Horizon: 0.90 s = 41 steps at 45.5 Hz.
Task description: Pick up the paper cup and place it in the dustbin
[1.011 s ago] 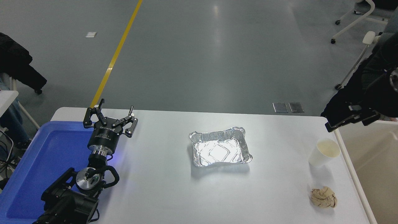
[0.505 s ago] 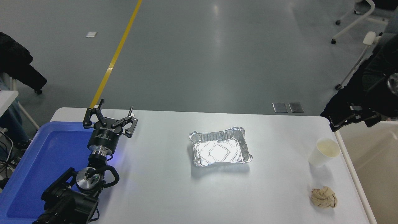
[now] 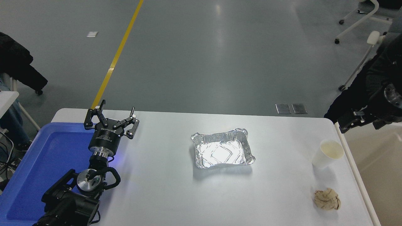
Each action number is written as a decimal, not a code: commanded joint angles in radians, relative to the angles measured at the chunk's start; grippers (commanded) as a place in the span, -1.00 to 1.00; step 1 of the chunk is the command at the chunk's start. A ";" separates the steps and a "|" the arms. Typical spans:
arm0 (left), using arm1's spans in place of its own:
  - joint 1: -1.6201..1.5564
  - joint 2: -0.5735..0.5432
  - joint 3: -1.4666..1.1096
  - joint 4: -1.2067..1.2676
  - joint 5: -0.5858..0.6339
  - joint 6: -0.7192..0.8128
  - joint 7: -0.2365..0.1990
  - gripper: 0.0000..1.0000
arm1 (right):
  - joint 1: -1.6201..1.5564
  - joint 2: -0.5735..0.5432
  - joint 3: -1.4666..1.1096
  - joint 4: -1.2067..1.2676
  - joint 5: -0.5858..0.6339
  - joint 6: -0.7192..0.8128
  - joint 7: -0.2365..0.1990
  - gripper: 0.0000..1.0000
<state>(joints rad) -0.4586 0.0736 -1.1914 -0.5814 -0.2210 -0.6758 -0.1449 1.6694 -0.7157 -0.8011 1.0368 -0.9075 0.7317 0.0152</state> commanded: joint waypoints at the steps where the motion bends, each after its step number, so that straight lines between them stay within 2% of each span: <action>1: 0.000 0.000 0.000 0.000 0.000 -0.001 -0.001 0.98 | -0.181 0.041 0.040 -0.090 -0.025 -0.123 0.000 1.00; 10: 0.000 0.000 0.001 0.000 0.000 -0.001 -0.001 0.98 | -0.298 0.096 0.046 -0.204 -0.021 -0.311 0.000 1.00; 41: 0.000 0.000 0.000 0.000 0.000 -0.001 -0.001 0.98 | -0.459 0.157 0.134 -0.300 -0.005 -0.393 0.000 1.00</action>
<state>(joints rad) -0.4587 0.0736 -1.1916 -0.5811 -0.2209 -0.6763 -0.1455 1.2663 -0.5779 -0.7124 0.7678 -0.9143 0.3639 0.0154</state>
